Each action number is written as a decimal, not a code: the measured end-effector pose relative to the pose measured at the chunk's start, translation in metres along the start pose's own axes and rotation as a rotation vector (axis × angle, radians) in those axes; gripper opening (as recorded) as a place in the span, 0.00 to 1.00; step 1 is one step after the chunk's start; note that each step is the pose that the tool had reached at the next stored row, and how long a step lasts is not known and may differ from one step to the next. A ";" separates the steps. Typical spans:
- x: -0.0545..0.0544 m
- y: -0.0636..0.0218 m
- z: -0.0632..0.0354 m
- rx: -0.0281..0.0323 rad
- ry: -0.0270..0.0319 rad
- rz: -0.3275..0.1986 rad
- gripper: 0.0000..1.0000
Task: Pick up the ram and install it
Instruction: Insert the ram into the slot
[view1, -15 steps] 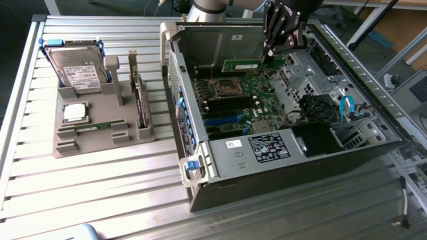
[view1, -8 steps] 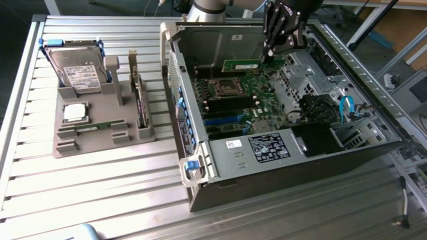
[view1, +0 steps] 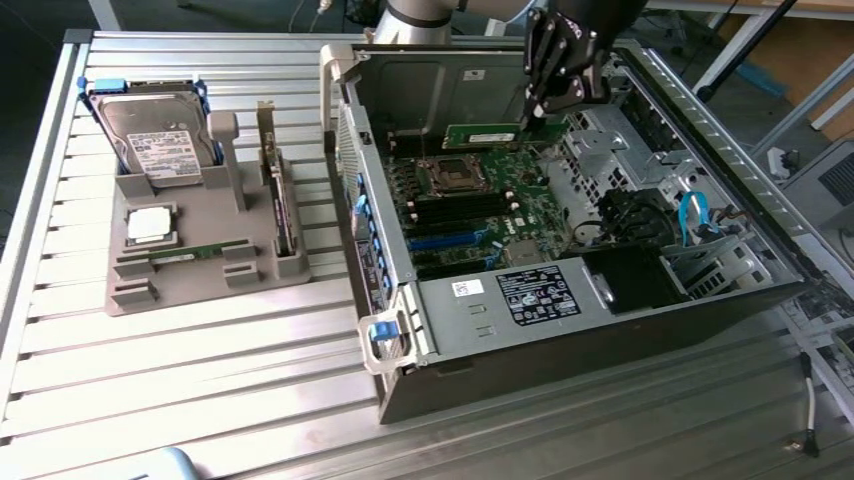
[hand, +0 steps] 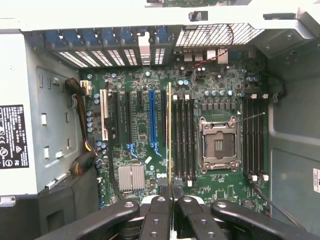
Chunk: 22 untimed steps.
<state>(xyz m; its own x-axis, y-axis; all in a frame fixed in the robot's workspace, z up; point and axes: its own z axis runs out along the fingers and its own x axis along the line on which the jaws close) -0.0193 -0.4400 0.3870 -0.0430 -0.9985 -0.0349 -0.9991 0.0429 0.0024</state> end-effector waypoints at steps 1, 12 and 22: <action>0.000 0.0000 0.0019 0.0001 0.0001 0.000 0.12; 0.002 -0.0001 0.0215 0.0008 0.0001 0.000 0.12; 0.003 -0.0002 0.0387 0.0037 0.0000 0.000 0.12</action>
<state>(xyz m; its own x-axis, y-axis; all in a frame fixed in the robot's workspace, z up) -0.0192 -0.4412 0.3482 -0.0429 -0.9985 -0.0349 -0.9991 0.0430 -0.0012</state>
